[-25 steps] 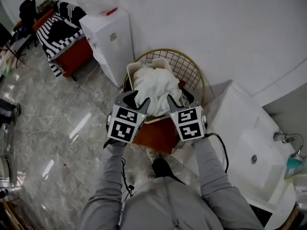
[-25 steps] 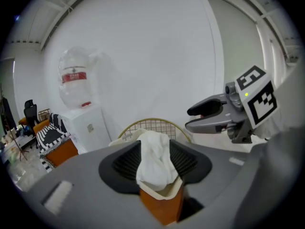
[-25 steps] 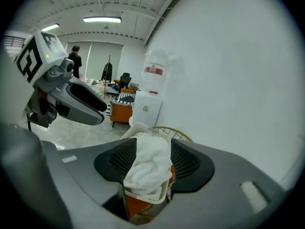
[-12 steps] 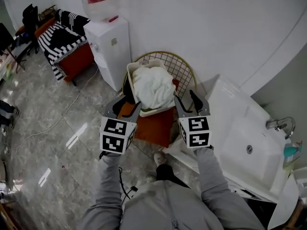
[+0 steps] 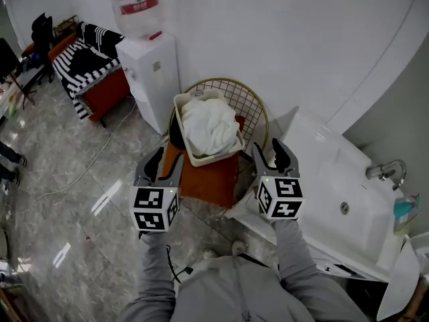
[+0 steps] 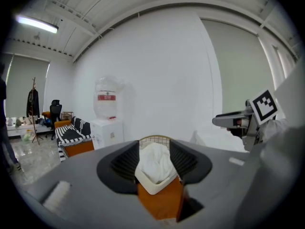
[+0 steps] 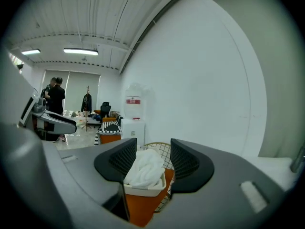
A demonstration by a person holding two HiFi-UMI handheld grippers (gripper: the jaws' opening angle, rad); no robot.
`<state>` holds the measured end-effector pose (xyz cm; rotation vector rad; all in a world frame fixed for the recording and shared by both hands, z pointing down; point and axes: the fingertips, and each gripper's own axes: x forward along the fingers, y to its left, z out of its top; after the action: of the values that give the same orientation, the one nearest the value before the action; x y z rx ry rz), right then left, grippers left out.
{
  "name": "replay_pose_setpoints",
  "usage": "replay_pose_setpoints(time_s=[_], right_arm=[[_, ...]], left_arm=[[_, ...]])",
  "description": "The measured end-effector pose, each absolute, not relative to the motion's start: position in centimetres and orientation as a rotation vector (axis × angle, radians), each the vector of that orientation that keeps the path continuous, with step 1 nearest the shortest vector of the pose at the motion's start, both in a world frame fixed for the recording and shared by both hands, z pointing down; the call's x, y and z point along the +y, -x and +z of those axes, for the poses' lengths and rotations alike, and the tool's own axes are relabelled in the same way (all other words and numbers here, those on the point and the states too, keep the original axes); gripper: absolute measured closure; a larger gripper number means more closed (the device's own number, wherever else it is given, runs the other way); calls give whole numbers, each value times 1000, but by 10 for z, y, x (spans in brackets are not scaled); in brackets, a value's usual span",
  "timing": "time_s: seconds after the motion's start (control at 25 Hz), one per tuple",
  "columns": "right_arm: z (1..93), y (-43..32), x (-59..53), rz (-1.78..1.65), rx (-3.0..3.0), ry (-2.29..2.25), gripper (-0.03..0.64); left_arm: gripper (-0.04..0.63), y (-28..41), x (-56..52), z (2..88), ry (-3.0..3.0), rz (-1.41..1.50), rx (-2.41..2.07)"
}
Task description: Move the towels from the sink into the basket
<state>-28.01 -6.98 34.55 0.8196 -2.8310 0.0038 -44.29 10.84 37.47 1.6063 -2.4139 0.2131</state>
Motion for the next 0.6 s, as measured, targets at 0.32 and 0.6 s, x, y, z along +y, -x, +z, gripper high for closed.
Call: replay_pose_setpoints(time_s=[0.32,0.6], right_arm=[[355,264,-71,65,-2856,-785,411],[361,258,-74,83,-2850,-760,411]], left_arm=[[362,429,119,377,-1518,184,-2463],[363,418,120,361,-1490,180,-2515]])
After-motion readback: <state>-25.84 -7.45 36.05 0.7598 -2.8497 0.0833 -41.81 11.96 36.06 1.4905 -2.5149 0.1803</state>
